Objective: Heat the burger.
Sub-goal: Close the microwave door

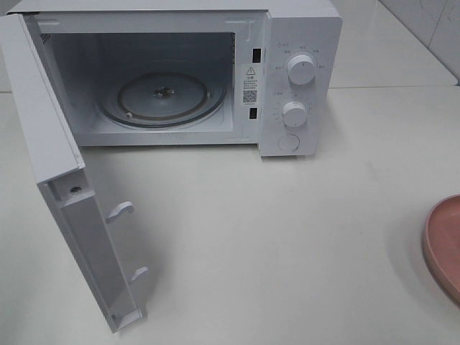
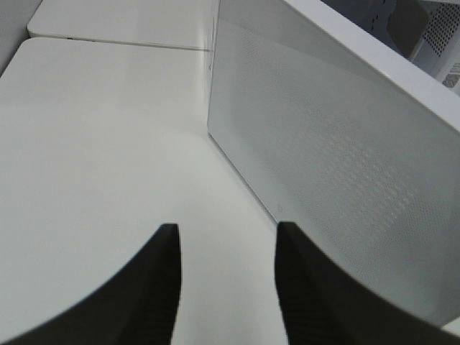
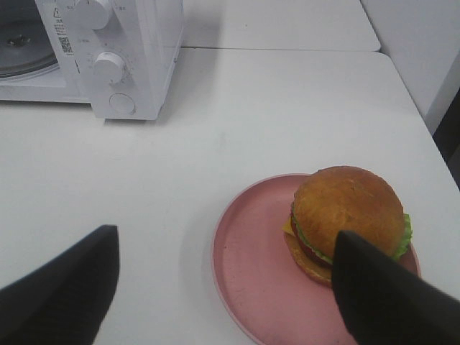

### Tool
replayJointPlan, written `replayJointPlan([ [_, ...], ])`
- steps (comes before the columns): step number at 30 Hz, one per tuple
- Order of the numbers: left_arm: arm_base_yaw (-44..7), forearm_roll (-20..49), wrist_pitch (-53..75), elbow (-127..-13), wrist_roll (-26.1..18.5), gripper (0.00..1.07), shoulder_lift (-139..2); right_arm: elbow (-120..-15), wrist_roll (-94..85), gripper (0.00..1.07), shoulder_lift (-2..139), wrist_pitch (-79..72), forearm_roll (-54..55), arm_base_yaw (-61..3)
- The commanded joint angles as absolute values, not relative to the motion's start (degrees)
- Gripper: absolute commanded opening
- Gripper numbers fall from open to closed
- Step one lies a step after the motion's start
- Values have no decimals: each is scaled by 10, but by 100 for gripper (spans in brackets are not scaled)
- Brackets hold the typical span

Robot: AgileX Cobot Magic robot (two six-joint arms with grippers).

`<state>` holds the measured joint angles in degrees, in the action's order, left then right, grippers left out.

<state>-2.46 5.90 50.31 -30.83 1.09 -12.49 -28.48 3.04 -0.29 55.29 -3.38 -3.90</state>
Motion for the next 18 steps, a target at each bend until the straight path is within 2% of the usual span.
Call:
replayJointPlan([
  [1,-22,64,458,-307,14,17,-154,-283,29,76,-18,551,-34,-34],
  [2,-22,64,458,-307,14,17,-154,-283,29,76,-18,551,-34,-34],
  [3,-22,64,438,-305,14,5,-167,-283,29,76,-18,551,-34,-34],
  [4,-22,64,424,-301,14,0,-174,-283,29,76,-18,551,-34,-34],
  [13,-22,79,283,-237,8,0,-222,-283,29,76,-18,551,-34,-34],
  [15,-22,95,213,-210,-19,0,-241,-283,29,76,-18,551,-34,-34],
  [16,-22,95,213,-210,-19,0,-241,-283,29,76,-18,551,-34,-34],
  [18,-22,121,143,-178,-58,0,-258,-283,29,76,-18,551,-34,-34],
])
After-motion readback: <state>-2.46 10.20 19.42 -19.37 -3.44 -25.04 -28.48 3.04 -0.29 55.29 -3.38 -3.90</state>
